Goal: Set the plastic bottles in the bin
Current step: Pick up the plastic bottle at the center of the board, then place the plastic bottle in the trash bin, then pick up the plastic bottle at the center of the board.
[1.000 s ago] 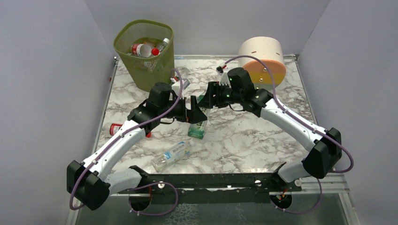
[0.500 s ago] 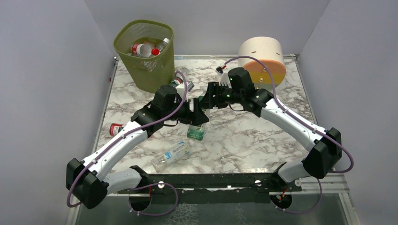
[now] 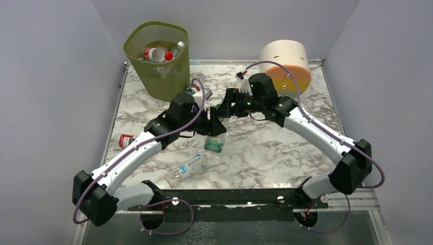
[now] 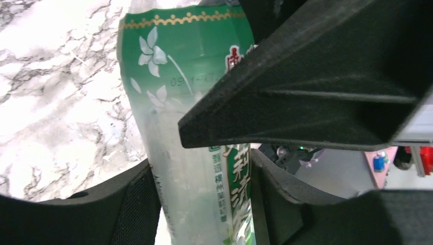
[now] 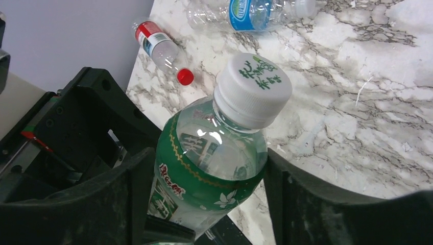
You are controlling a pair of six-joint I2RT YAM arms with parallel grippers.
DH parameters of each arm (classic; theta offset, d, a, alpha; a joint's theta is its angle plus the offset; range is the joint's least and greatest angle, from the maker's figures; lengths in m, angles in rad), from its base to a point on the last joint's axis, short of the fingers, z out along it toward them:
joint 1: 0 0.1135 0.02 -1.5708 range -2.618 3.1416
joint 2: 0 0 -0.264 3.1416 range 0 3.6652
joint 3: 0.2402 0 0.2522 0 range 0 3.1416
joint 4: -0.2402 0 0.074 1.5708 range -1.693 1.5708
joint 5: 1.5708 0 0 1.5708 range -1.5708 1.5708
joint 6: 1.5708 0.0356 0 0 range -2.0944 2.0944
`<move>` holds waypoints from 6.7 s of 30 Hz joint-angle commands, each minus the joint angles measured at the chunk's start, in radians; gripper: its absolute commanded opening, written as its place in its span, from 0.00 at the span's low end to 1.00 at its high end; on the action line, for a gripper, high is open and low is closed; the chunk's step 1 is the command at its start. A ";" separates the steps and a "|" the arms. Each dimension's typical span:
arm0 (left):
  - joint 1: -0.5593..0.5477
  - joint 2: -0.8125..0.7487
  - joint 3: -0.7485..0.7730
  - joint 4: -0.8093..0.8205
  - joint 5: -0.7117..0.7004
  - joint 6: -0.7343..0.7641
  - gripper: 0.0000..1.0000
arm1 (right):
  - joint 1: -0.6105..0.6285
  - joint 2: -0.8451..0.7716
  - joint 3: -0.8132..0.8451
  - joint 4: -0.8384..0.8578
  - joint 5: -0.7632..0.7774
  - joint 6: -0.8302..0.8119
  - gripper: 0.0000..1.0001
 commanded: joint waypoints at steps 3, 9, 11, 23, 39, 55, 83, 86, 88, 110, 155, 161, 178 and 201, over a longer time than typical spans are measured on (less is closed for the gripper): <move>0.000 0.010 0.024 0.040 -0.028 -0.004 0.54 | 0.004 -0.028 0.001 -0.040 0.033 0.000 0.86; -0.001 0.016 0.027 0.054 -0.027 -0.005 0.54 | -0.030 -0.075 0.000 -0.119 0.155 -0.005 0.93; -0.001 0.015 0.025 0.061 -0.023 -0.008 0.54 | -0.059 -0.092 -0.010 -0.129 0.163 0.000 0.93; -0.001 -0.008 0.009 0.081 -0.049 -0.004 0.54 | -0.122 -0.255 -0.020 -0.183 0.235 -0.015 0.97; 0.063 0.132 0.159 0.095 -0.039 0.061 0.54 | -0.141 -0.282 -0.131 -0.181 0.263 -0.008 0.98; 0.384 0.435 0.799 0.041 0.175 0.088 0.54 | -0.144 -0.272 -0.245 -0.094 0.161 0.018 0.98; 0.912 0.863 1.243 0.226 0.228 0.033 0.54 | -0.145 -0.291 -0.315 -0.045 0.054 0.040 0.98; 0.912 0.873 1.234 0.220 0.209 0.070 0.54 | -0.146 -0.288 -0.319 -0.040 0.047 0.044 0.98; 0.913 0.876 1.225 0.212 0.187 0.111 0.54 | -0.146 -0.286 -0.319 -0.038 0.041 0.046 0.98; 0.914 0.889 1.170 0.149 0.047 0.299 0.99 | -0.146 -0.274 -0.330 -0.020 -0.001 0.072 0.98; 0.691 -0.177 0.079 0.134 0.379 -0.104 0.99 | 0.190 -0.057 -0.527 0.264 0.029 0.537 0.98; 0.691 -0.257 0.030 0.064 0.393 -0.079 0.99 | 0.235 0.092 -0.439 0.304 0.038 0.599 0.98; 0.691 -0.329 -0.013 0.018 0.435 -0.049 0.99 | 0.342 0.373 -0.198 0.282 0.033 0.698 0.99; 0.691 -0.336 -0.031 0.016 0.452 -0.035 0.99 | 0.353 0.556 -0.071 0.243 0.023 0.709 0.97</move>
